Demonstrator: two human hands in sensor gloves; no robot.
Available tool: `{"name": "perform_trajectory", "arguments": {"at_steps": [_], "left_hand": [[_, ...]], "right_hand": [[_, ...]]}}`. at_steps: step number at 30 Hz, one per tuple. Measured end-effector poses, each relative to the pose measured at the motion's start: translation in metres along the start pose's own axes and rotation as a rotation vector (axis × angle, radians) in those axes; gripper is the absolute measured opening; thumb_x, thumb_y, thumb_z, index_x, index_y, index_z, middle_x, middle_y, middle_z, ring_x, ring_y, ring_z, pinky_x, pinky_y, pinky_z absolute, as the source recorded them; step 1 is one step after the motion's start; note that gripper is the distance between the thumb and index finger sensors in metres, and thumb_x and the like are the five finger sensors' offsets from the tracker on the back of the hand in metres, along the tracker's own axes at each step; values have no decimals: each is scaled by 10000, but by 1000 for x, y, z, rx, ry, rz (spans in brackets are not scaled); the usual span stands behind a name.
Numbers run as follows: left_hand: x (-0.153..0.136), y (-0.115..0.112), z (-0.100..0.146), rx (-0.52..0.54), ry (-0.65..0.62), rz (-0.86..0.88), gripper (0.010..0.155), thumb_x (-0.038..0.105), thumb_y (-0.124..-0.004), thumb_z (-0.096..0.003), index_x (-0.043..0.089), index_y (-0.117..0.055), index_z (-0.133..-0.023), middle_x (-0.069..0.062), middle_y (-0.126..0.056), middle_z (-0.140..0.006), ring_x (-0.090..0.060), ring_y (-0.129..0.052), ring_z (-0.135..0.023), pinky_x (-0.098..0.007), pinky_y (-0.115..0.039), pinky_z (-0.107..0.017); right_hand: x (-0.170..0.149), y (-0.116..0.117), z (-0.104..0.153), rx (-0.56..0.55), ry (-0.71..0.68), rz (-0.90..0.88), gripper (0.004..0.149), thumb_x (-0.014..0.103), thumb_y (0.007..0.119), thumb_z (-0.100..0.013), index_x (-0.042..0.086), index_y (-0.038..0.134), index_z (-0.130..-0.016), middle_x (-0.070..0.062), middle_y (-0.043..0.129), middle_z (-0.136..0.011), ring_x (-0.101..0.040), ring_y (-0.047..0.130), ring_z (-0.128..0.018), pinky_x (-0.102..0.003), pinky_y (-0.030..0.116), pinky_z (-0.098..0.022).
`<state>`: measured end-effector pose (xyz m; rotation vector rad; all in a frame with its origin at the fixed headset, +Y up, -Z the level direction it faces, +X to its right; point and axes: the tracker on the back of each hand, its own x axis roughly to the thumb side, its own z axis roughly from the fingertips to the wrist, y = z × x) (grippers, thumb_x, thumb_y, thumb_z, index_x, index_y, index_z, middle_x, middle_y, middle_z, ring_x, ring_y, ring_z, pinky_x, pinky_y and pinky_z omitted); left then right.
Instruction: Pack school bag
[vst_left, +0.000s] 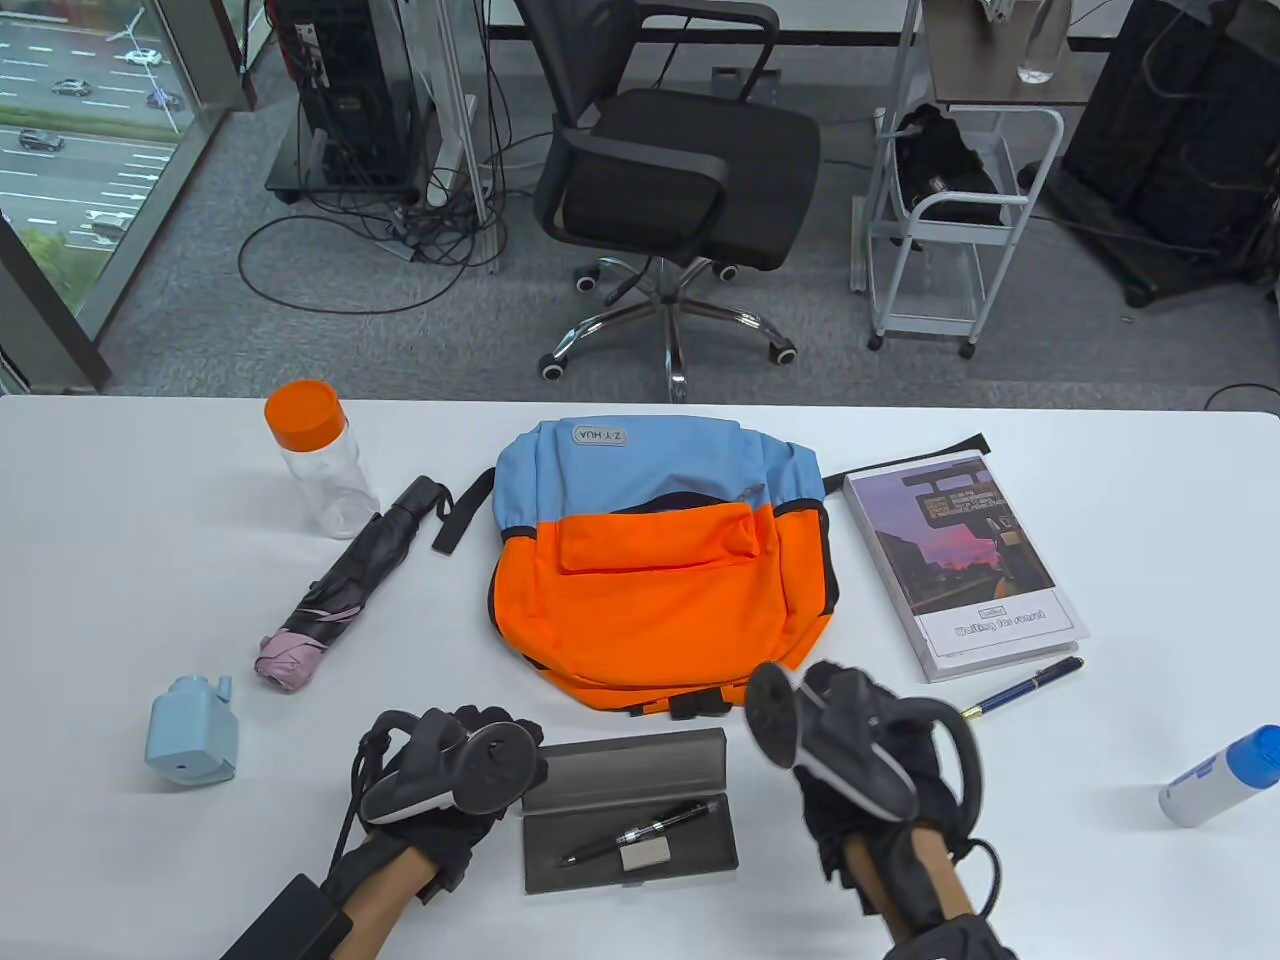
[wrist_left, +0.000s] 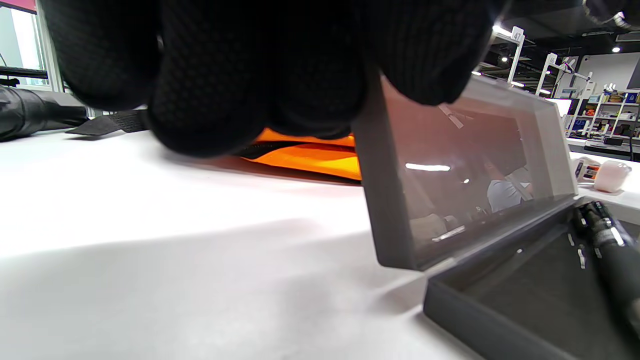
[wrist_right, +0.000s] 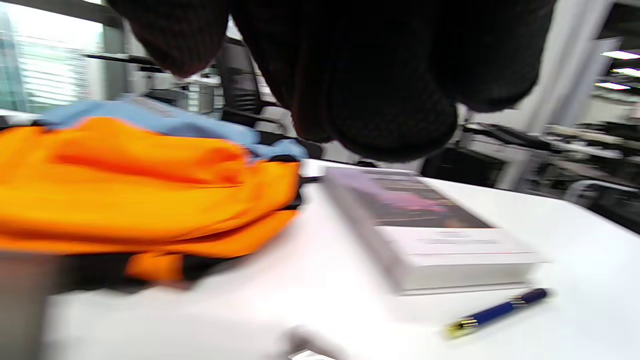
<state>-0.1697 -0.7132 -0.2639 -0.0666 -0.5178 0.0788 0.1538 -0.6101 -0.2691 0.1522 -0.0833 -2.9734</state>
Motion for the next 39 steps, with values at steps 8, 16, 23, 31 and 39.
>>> {"name": "perform_trajectory", "arguments": {"at_steps": [8, 16, 23, 31, 39], "left_hand": [[1, 1, 1, -4, 3, -23, 548, 445, -799, -430, 112, -953, -836, -27, -1017, -567, -238, -1019, -454, -526, -882, -484], [2, 1, 0, -10, 2, -43, 547, 444, -796, -432, 111, -952, -838, -28, -1016, -569, -240, -1018, -457, -528, -880, -485], [2, 1, 0, -17, 5, -44, 546, 443, -792, -435, 111, -952, -838, -27, -1017, -569, -241, -1018, -456, -528, -880, -485], [3, 2, 0, -10, 2, -37, 547, 442, -797, -431, 111, -952, -837, -28, -1017, -568, -240, -1018, -457, -528, -881, -485], [2, 2, 0, -6, 4, -28, 545, 441, -798, -431, 111, -953, -836, -27, -1018, -566, -239, -1018, -454, -527, -882, -484]], "right_hand": [[-99, 96, -60, 200, 219, 58, 551, 345, 773, -458, 164, 688, -972, -134, 825, -928, -332, 950, -674, -543, 786, -564], [-103, 161, -60, 280, 111, 327, 615, 275, 764, -448, 221, 558, -1025, -125, 788, -892, -307, 887, -722, -545, 742, -615], [-95, 163, -57, 174, -110, 479, 419, 299, 820, -389, 221, 838, -801, -16, 872, -643, -228, 920, -574, -509, 786, -570], [-84, 142, -45, 141, -118, 461, 458, 374, 850, -384, 179, 846, -799, -23, 880, -593, -222, 929, -533, -511, 802, -554], [-6, 10, 30, -244, -404, 142, 479, 363, 856, -386, 162, 833, -819, -34, 884, -597, -229, 932, -525, -517, 803, -544]]}}
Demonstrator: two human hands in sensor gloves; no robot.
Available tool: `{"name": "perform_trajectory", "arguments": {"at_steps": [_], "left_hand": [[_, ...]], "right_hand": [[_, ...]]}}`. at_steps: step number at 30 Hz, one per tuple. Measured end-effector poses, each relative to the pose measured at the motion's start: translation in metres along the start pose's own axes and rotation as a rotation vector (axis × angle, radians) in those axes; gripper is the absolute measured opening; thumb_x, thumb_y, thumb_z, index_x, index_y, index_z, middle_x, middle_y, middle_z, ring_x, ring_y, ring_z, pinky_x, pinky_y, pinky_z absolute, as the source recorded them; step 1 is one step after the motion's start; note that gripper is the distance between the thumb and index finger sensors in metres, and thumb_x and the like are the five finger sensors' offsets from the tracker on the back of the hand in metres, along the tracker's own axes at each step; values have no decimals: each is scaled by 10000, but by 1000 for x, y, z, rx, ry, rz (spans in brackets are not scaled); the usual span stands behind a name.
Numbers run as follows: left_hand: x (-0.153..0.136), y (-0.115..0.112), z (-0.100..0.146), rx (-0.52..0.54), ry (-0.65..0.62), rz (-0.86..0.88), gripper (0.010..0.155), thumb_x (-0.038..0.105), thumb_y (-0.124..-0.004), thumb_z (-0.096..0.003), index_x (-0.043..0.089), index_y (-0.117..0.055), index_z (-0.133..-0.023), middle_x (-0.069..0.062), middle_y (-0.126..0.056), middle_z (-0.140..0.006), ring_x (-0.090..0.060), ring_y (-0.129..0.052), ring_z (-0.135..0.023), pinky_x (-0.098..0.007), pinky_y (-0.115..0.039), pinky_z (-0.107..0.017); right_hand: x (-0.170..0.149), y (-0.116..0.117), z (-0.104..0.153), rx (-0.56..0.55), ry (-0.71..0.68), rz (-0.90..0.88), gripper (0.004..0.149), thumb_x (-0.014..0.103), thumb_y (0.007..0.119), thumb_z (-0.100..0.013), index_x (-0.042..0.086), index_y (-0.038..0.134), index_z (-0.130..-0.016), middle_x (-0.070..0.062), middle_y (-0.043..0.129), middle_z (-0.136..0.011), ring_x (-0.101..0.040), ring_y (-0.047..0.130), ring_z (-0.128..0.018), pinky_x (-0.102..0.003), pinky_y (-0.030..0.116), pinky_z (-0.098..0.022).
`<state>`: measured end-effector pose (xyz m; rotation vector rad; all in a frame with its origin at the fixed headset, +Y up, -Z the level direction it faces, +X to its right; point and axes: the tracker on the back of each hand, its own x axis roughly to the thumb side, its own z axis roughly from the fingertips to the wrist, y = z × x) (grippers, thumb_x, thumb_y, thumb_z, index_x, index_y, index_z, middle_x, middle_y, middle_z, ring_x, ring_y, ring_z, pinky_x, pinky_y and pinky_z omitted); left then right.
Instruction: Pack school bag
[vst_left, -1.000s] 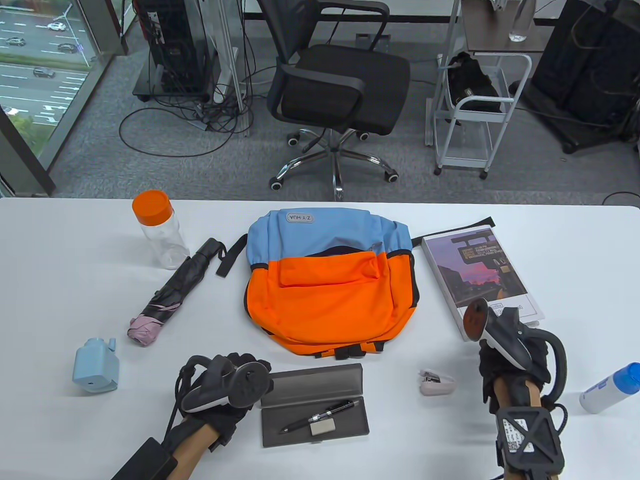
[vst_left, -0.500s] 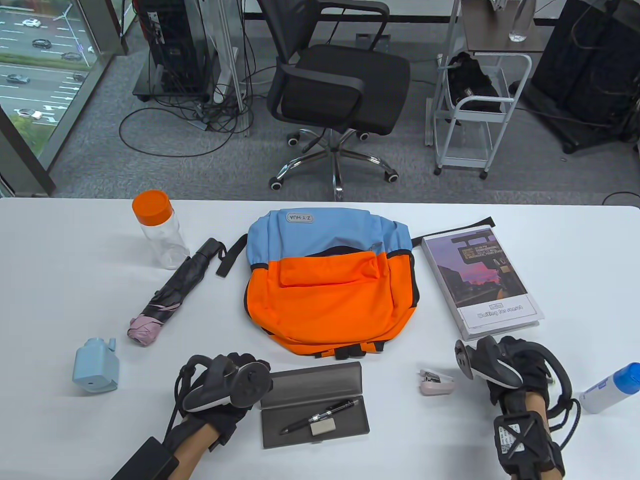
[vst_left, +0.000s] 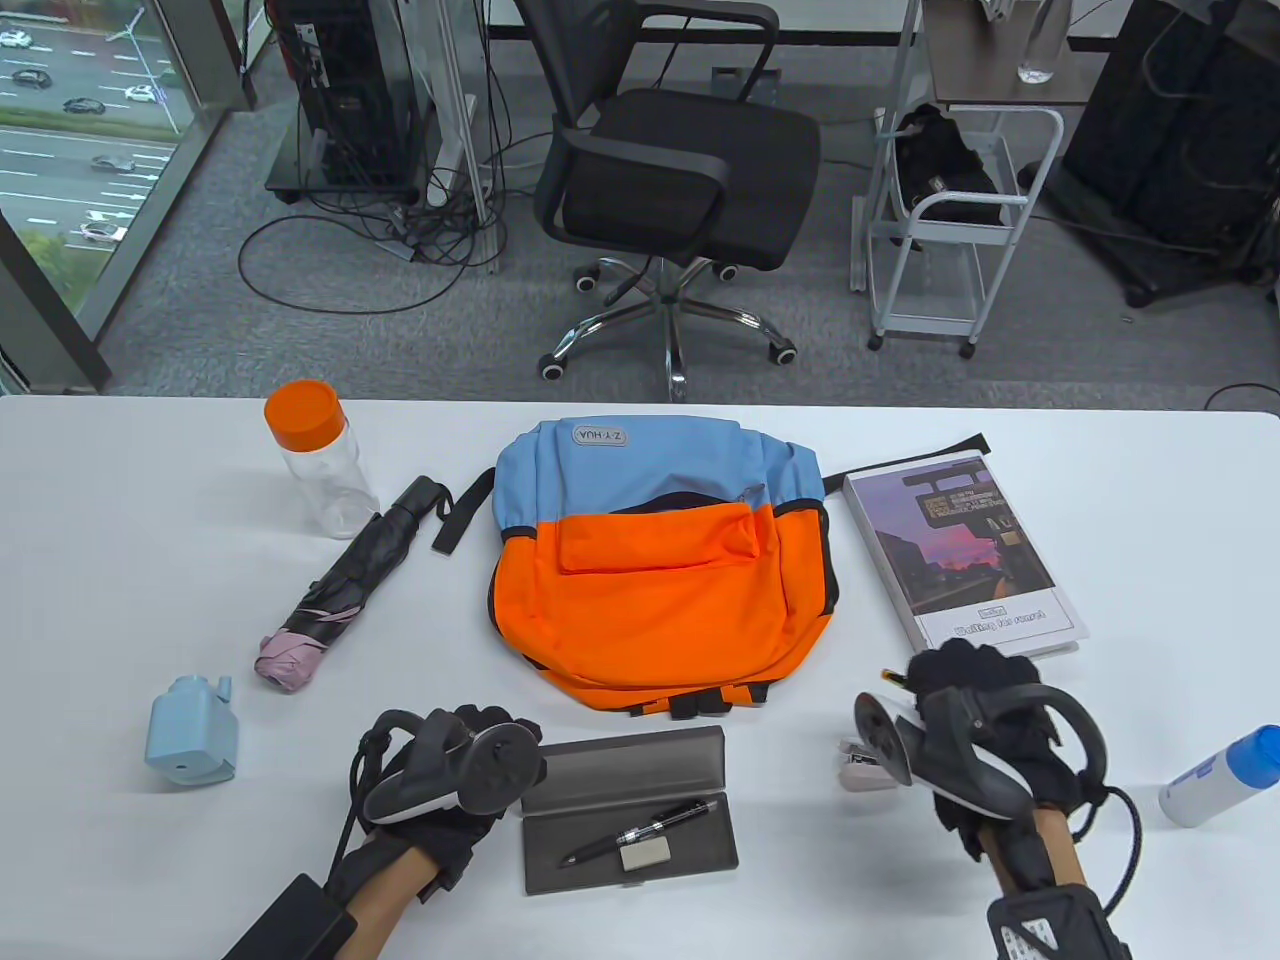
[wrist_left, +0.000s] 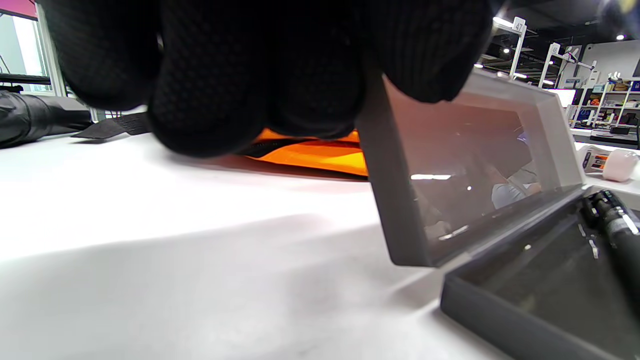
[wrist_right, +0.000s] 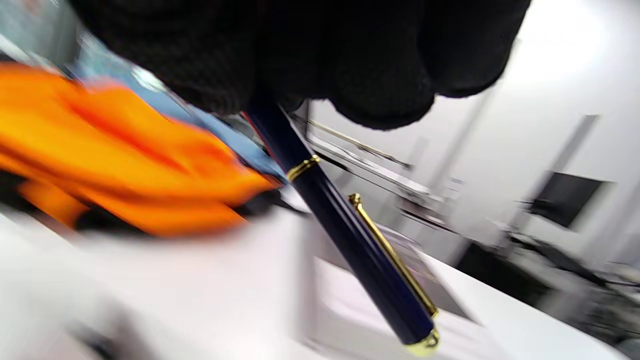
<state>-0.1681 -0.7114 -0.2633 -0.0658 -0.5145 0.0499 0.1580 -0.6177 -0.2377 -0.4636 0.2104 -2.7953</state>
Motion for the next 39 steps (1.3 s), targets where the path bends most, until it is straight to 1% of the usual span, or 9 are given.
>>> {"name": "perform_trajectory", "arguments": {"at_steps": [5, 9, 14, 17, 24, 28, 30, 36, 39], "left_hand": [[0, 0, 0, -1, 6, 5, 540, 439, -798, -431, 113, -957, -831, -25, -1019, -561, -237, -1019, -450, -525, -884, -481], [0, 1, 1, 0, 5, 13, 544, 441, -801, -428, 113, -956, -833, -23, -1019, -563, -236, -1020, -451, -525, -883, -483], [-1, 1, 1, 1, 4, 21, 542, 439, -805, -425, 113, -957, -832, -26, -1019, -562, -237, -1019, -451, -526, -883, -484], [-2, 1, 1, 0, 6, 25, 542, 439, -805, -425, 113, -957, -830, -26, -1019, -561, -236, -1020, -451, -525, -883, -484], [-3, 3, 2, 16, 4, 21, 544, 437, -811, -420, 112, -958, -830, -29, -1019, -561, -238, -1019, -451, -528, -882, -484], [0, 6, 3, 45, -18, 2, 538, 434, -820, -415, 117, -959, -826, -28, -1019, -559, -239, -1017, -453, -529, -880, -489], [4, 10, 5, 82, -39, -15, 536, 434, -825, -410, 120, -958, -824, -23, -1016, -559, -237, -1016, -452, -530, -877, -493], [10, 18, 10, 152, -76, -37, 530, 437, -834, -409, 132, -949, -826, -23, -1005, -566, -240, -1006, -464, -536, -868, -506], [9, 13, 8, 97, -97, -53, 528, 401, -853, -419, 204, -873, -909, -60, -962, -654, -284, -963, -547, -575, -810, -559]], "right_hand": [[104, -48, 6, -183, -353, -281, 479, 379, 856, -384, 163, 841, -812, -22, 896, -580, -209, 945, -499, -502, 825, -532], [164, -25, -6, -125, -496, -381, 479, 360, 864, -382, 150, 844, -812, -38, 898, -579, -224, 943, -496, -512, 817, -531], [198, 12, -20, -37, -542, -361, 481, 347, 866, -380, 144, 844, -815, -45, 904, -578, -227, 947, -487, -512, 816, -522], [202, 23, -24, 11, -512, -255, 481, 328, 863, -387, 148, 838, -832, -41, 916, -580, -225, 951, -493, -507, 819, -523], [162, -3, -25, -156, -307, -176, 478, 330, 837, -408, 155, 820, -853, -40, 910, -604, -237, 943, -507, -518, 806, -529], [147, 15, -34, -21, -188, -58, 692, 412, 789, -435, 169, 579, -1049, -153, 715, -1006, -383, 837, -788, -601, 689, -638], [146, 30, -39, 78, -168, -35, 741, 426, 785, -437, 158, 519, -1075, -177, 659, -1079, -424, 794, -870, -622, 668, -657], [143, 55, -52, 136, -135, -15, 604, 343, 779, -434, 175, 658, -1002, -66, 890, -764, -304, 919, -648, -567, 741, -599], [145, 55, -51, 125, -150, -25, 545, 304, 775, -439, 189, 708, -968, -80, 861, -748, -305, 897, -617, -567, 739, -582]]}}
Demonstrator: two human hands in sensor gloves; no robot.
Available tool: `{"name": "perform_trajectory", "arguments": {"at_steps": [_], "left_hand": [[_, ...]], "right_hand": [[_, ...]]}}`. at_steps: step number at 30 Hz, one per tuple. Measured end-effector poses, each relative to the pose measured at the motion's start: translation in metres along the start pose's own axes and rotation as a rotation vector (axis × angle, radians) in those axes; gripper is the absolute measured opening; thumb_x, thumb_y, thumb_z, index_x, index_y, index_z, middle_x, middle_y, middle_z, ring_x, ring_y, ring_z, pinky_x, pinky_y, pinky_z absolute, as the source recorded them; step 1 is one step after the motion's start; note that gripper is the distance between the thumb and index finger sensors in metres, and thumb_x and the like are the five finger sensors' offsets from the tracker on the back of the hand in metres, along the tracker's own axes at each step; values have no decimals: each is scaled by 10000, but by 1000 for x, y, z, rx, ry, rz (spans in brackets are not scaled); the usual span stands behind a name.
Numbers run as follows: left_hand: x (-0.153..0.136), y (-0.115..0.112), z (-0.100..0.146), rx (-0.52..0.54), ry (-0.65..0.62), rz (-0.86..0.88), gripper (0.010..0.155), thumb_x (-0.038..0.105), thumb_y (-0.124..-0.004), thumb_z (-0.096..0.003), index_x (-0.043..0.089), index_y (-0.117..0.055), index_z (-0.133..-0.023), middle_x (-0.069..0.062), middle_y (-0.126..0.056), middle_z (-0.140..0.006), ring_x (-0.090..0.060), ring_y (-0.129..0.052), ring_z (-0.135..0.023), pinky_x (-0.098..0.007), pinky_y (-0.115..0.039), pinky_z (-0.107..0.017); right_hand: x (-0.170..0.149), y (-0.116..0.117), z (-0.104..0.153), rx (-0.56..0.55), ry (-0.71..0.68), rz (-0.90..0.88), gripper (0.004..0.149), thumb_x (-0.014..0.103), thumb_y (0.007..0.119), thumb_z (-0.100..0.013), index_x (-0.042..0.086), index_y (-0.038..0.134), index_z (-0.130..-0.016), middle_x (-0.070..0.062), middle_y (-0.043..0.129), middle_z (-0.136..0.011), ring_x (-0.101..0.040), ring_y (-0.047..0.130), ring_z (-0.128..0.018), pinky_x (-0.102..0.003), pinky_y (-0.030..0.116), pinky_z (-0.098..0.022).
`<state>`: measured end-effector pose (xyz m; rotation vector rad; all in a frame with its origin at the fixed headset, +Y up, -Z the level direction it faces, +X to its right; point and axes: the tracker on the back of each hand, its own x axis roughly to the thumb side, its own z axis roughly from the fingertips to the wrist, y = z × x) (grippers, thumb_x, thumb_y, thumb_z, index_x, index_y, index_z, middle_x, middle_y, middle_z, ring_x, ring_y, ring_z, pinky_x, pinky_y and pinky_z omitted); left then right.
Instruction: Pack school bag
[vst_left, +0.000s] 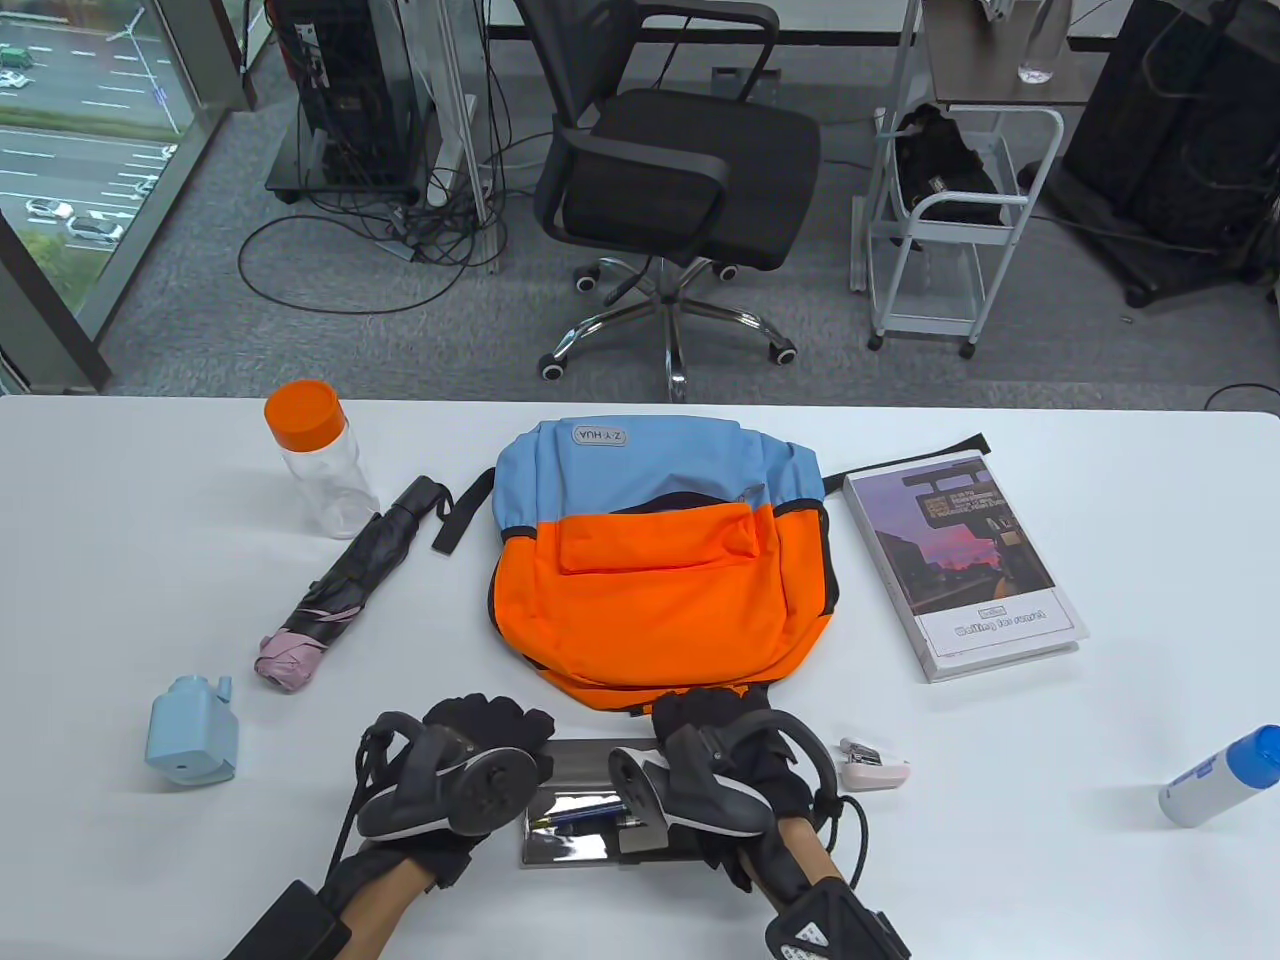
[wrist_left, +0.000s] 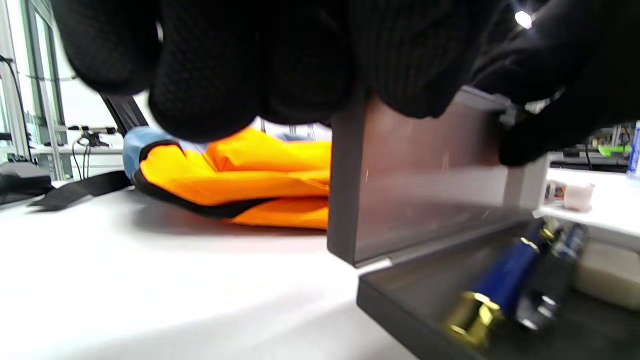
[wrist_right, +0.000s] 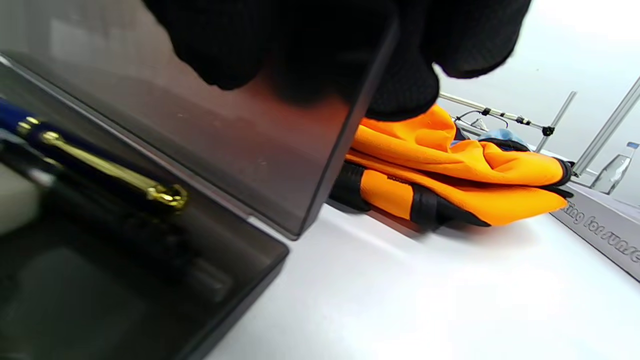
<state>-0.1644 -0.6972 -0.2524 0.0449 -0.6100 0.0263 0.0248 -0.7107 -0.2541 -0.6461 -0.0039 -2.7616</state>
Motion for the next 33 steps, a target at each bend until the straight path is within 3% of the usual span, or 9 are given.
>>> {"name": "perform_trajectory", "arguments": {"at_steps": [3, 6, 12, 14, 17, 20, 24, 26, 33], "left_hand": [[-1, -7, 0, -62, -27, 63, 610, 378, -838, -440, 251, -755, -1031, -120, -894, -782, -349, -907, -651, -622, -740, -603], [2, -15, -1, -144, -75, 160, 700, 503, -712, -457, 249, -624, -1103, -225, -813, -973, -433, -873, -781, -652, -713, -621], [9, -13, 0, -140, -153, 212, 634, 541, -718, -429, 178, -952, -893, -224, -841, -1004, -465, -889, -818, -658, -735, -610], [12, -11, 1, -126, -189, 249, 613, 524, -778, -416, 170, -955, -884, -214, -846, -1004, -455, -896, -821, -652, -746, -608], [22, -11, 0, -171, -223, 210, 650, 492, -817, -418, 162, -870, -976, -231, -823, -1027, -466, -880, -839, -660, -734, -617], [31, -21, -1, -254, -229, 158, 760, 499, -827, -408, 131, -741, -1066, -254, -807, -1039, -478, -874, -849, -665, -729, -619], [33, -32, -3, -295, -222, 110, 839, 492, -837, -398, 85, -647, -1106, -258, -726, -1069, -480, -828, -872, -660, -713, -625], [31, -32, -3, -290, -186, 101, 887, 513, -838, -382, 79, -608, -1121, -245, -728, -1069, -455, -836, -871, -610, -753, -606], [38, -46, -7, -363, -162, -64, 1013, 544, -848, -350, 42, -488, -1152, -268, -624, -1068, -465, -740, -859, -598, -700, -620]], "right_hand": [[7, 4, 5, -40, -20, 123, 554, 293, 770, -444, 181, 689, -981, -80, 840, -753, -291, 894, -611, -556, 745, -578], [17, 8, 14, -65, -28, 205, 564, 267, 757, -456, 169, 650, -1001, -119, 806, -830, -308, 875, -636, -564, 729, -582], [33, 5, 35, -70, -88, 326, 597, 338, 738, -462, 166, 604, -1019, -184, 737, -981, -320, 885, -694, -558, 737, -600], [35, 5, 40, -38, -89, 308, 610, 367, 738, -456, 167, 606, -1018, -207, 715, -1013, -353, 870, -741, -578, 718, -617], [37, 6, 48, -127, -98, 325, 608, 408, 767, -430, 165, 680, -980, -177, 822, -947, -319, 944, -660, -542, 785, -564], [35, 13, 50, 8, -154, 180, 645, 466, 719, -415, 157, 686, -980, -217, 762, -1009, -376, 902, -749, -587, 738, -611], [34, 29, 49, 164, -226, 10, 707, 422, 510, -468, 39, 454, -1060, -300, 623, -1087, -535, 747, -887, -680, 626, -659], [28, 28, 50, 104, -258, -27, 659, 392, 520, -476, 71, 493, -1052, -307, 661, -1071, -539, 778, -874, -679, 656, -642], [14, 34, 46, 288, -199, -238, 684, 339, 639, -487, 163, 339, -1076, -245, 422, -1145, -543, 571, -954, -681, 550, -680]]}}
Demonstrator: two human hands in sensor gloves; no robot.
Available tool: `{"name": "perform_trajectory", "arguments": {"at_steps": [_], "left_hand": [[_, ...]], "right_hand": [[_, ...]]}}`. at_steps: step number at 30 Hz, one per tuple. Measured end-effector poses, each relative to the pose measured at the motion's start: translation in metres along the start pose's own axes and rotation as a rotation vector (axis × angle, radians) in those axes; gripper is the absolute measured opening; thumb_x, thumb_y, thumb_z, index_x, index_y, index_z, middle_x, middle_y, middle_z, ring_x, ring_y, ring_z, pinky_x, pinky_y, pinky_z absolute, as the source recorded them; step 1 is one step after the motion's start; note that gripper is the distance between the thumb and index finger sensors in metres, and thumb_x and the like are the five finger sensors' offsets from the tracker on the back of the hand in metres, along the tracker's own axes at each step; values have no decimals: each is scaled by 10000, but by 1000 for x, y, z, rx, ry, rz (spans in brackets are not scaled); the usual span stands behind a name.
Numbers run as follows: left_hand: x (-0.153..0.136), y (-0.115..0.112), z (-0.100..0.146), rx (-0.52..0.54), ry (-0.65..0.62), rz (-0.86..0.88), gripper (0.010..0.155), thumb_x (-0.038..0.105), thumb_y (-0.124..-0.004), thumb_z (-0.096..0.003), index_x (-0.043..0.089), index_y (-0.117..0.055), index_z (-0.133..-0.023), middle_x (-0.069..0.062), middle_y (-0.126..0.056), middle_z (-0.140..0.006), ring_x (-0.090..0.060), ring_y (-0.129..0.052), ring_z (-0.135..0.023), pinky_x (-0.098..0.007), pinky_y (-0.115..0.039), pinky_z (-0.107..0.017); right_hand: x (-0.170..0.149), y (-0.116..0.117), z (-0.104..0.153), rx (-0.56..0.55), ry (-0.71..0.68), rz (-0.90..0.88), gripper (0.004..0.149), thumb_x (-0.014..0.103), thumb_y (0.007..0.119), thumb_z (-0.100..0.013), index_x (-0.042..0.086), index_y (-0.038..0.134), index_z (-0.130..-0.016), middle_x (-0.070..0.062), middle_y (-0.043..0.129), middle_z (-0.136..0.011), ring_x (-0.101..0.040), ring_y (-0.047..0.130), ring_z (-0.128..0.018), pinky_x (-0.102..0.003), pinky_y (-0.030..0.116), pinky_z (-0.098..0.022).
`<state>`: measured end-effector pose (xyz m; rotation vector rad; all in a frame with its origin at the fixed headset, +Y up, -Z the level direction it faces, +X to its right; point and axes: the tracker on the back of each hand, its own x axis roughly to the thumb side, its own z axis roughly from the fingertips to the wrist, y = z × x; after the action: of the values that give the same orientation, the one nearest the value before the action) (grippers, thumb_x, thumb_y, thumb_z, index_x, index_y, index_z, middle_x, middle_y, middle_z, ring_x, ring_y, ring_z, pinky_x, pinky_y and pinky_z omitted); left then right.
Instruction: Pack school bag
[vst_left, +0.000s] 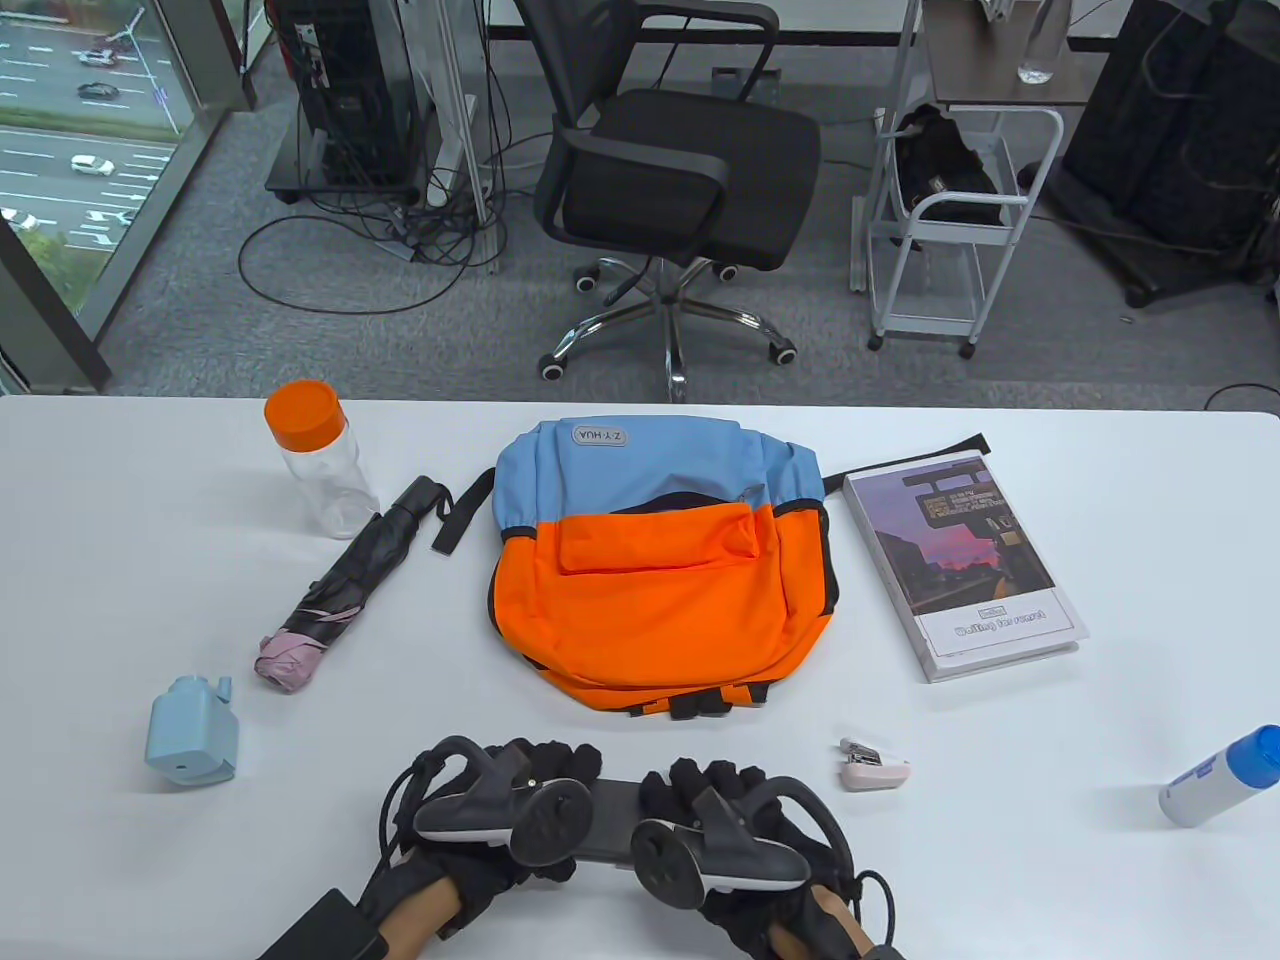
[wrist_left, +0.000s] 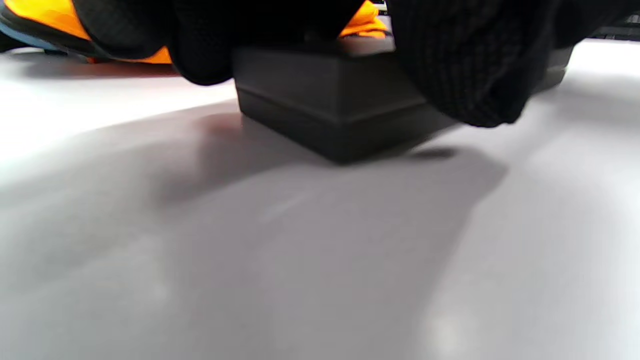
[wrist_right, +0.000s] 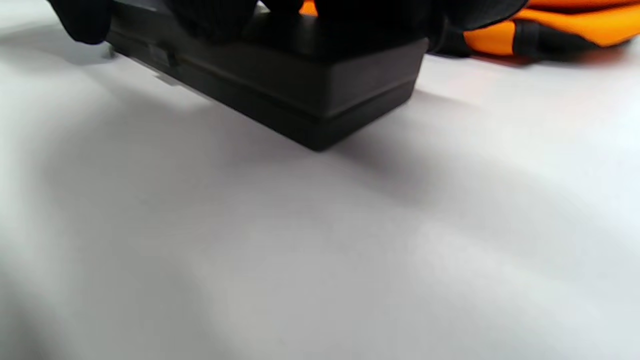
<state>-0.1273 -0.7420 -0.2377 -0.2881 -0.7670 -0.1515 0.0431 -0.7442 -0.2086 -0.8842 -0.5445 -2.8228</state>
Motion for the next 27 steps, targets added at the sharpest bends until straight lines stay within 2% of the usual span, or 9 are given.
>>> {"name": "perform_trajectory", "arguments": {"at_steps": [7, 10, 12, 14, 17, 19, 22, 24, 27], "left_hand": [[0, -2, -3, 21, 19, -12, 1013, 528, -855, -349, 39, -477, -1151, -275, -610, -1064, -474, -726, -859, -608, -686, -624], [-6, -3, -2, 10, 4, 85, 1016, 525, -847, -355, 32, -456, -1153, -286, -571, -1071, -491, -681, -869, -628, -647, -641], [-14, 0, 1, 19, -22, 161, 1002, 574, -789, -364, 39, -477, -1151, -278, -591, -1073, -484, -696, -869, -633, -651, -644], [-22, 7, 6, 82, -12, 257, 903, 604, -699, -409, 73, -579, -1130, -275, -668, -1069, -487, -759, -871, -633, -689, -633], [-30, 28, 9, 210, 58, 295, 734, 514, -707, -455, 91, -750, -1053, -255, -798, -1014, -481, -852, -826, -624, -746, -605], [-32, 51, 0, 228, 70, 224, 685, 473, -720, -464, 104, -778, -1038, -239, -828, -1001, -461, -883, -816, -605, -766, -605], [-31, 77, -28, 156, 82, 60, 665, 435, -740, -468, 133, -739, -1061, -206, -801, -1036, -426, -869, -866, -578, -760, -643], [-34, 81, -55, 128, 100, -48, 692, 427, -760, -456, 134, -699, -1079, -207, -761, -1062, -429, -840, -896, -582, -739, -654], [-40, 65, -87, -8, 166, -138, 848, 502, -791, -415, 95, -578, -1129, -218, -748, -1070, -444, -837, -895, -610, -723, -656]], "right_hand": [[2, -2, -3, -30, 24, 19, 704, 326, 672, -461, 156, 360, -1069, -236, 460, -1131, -528, 617, -938, -662, 587, -669], [4, -2, -3, -32, 51, 49, 708, 327, 672, -456, 168, 359, -1071, -214, 467, -1138, -515, 629, -950, -646, 608, -674], [1, -3, -3, -35, 56, 30, 707, 334, 678, -453, 187, 361, -1068, -190, 469, -1141, -502, 625, -958, -642, 609, -676], [-3, -2, -3, -40, 58, -1, 702, 345, 683, -452, 206, 368, -1063, -176, 466, -1143, -512, 618, -957, -643, 605, -675], [-5, -2, -2, -42, 56, -23, 694, 355, 682, -453, 217, 372, -1059, -168, 457, -1147, -544, 611, -952, -657, 600, -671], [-6, -2, -3, -28, 56, -33, 693, 359, 679, -456, 223, 363, -1058, -166, 445, -1150, -553, 601, -954, -663, 592, -673], [-8, -2, -3, -17, 46, -61, 696, 358, 677, -460, 220, 352, -1060, -188, 431, -1149, -555, 588, -955, -665, 581, -675], [-9, -2, -3, -12, 45, -66, 696, 361, 673, -464, 219, 343, -1060, -198, 421, -1148, -556, 578, -956, -668, 575, -675], [-8, -3, -2, -12, 43, -53, 698, 365, 671, -465, 213, 340, -1060, -213, 425, -1145, -559, 581, -953, -667, 577, -674]]}}
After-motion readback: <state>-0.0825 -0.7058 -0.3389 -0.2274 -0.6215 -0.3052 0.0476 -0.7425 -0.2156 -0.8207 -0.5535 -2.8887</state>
